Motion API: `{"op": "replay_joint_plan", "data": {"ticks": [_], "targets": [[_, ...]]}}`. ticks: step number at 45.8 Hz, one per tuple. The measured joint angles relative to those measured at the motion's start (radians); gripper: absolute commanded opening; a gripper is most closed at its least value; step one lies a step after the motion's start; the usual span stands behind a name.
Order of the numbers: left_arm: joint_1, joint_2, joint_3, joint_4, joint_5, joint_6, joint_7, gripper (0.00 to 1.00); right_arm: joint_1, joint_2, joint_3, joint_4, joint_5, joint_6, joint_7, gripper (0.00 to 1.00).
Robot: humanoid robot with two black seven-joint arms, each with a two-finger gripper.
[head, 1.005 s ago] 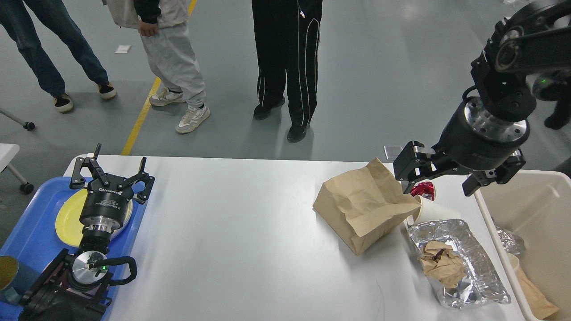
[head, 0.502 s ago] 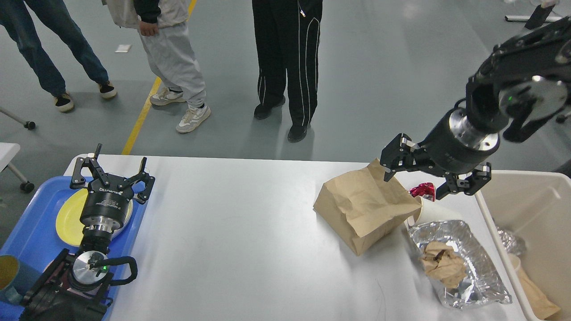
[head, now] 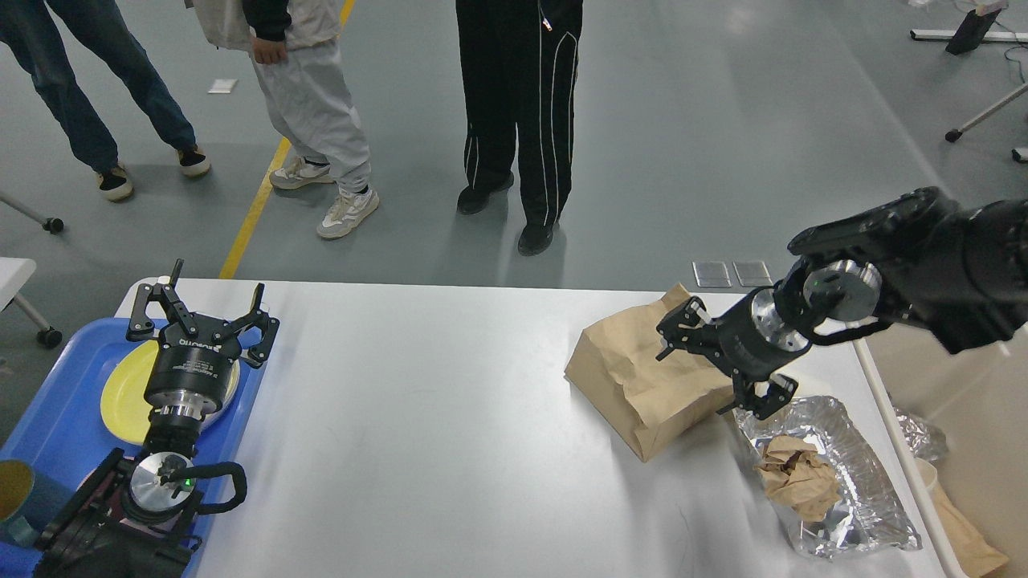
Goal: Tidy desktop
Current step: 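Lower the right gripper onto the brown paper bag and grasp it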
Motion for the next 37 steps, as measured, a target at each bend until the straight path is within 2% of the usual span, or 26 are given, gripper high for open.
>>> {"op": "replay_joint_plan", "data": {"ticks": [15, 18, 26, 32, 35, 37], "targets": [[0.0, 0.0, 0.0, 0.0, 0.0, 0.0, 0.0, 0.97, -0.215, 0.041, 0.157, -0.11, 0.012, -0.384, 0.0, 0.98], [0.0, 0.0, 0.0, 0.0, 0.0, 0.0, 0.0, 0.97, -0.253, 0.05, 0.178, -0.138, 0.011, -0.435, 0.001, 0.98], [0.0, 0.0, 0.001, 0.0, 0.0, 0.0, 0.0, 0.97, -0.352, 0.106, 0.197, -0.241, 0.0, -0.471, 0.007, 1.0], [0.0, 0.0, 0.001, 0.0, 0.0, 0.0, 0.0, 0.97, -0.367, 0.12, 0.198, -0.266, -0.004, -0.474, 0.01, 1.0], [0.0, 0.0, 0.002, 0.0, 0.0, 0.0, 0.0, 0.97, -0.367, 0.126, 0.199, -0.268, -0.002, -0.478, 0.011, 0.94], [0.0, 0.0, 0.002, 0.0, 0.0, 0.0, 0.0, 0.97, -0.366, 0.129, 0.199, -0.268, -0.001, -0.48, 0.012, 0.75]]}}
